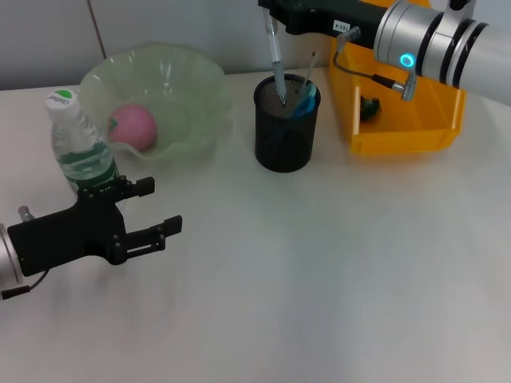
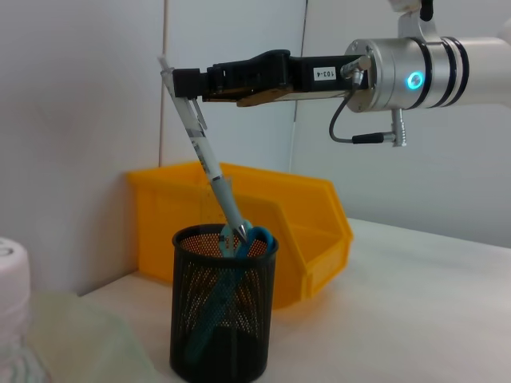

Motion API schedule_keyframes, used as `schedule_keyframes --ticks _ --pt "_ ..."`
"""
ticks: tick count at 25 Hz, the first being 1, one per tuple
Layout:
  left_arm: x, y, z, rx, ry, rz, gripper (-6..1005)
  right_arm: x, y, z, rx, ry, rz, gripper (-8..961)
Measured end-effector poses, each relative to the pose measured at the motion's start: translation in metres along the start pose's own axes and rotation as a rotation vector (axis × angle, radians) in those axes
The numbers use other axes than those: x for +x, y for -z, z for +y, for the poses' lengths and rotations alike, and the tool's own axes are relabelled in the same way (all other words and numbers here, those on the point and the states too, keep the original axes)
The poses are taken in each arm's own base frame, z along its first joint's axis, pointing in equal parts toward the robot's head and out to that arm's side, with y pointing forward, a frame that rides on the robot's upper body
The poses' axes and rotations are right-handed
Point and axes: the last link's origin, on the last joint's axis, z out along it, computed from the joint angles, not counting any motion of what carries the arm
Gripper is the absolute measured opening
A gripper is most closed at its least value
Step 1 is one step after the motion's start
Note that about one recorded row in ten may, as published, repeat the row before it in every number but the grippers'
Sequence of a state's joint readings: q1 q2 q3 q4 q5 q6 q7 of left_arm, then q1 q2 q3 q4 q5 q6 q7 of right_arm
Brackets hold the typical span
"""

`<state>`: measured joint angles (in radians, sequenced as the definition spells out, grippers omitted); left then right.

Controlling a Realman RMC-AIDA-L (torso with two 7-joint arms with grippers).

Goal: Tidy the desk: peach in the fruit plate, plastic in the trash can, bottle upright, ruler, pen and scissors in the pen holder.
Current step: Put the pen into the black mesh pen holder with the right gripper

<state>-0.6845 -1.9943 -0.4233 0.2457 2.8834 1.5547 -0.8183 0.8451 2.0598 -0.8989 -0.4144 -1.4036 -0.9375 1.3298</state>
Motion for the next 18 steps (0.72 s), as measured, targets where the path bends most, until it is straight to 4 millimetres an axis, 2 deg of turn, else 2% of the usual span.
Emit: schedule_keyframes --ticks 11,18 --pt "-0.009 -0.004 0.003 -0.006 0.007 -0.050 797 0.016 -0.003 0.008 -0.007 0.077 0.022 221" --pt "-0.011 -0.006 0.004 0.001 0.009 -0.060 797 0.016 -0.003 0.009 -0.001 0.098 -0.004 228"
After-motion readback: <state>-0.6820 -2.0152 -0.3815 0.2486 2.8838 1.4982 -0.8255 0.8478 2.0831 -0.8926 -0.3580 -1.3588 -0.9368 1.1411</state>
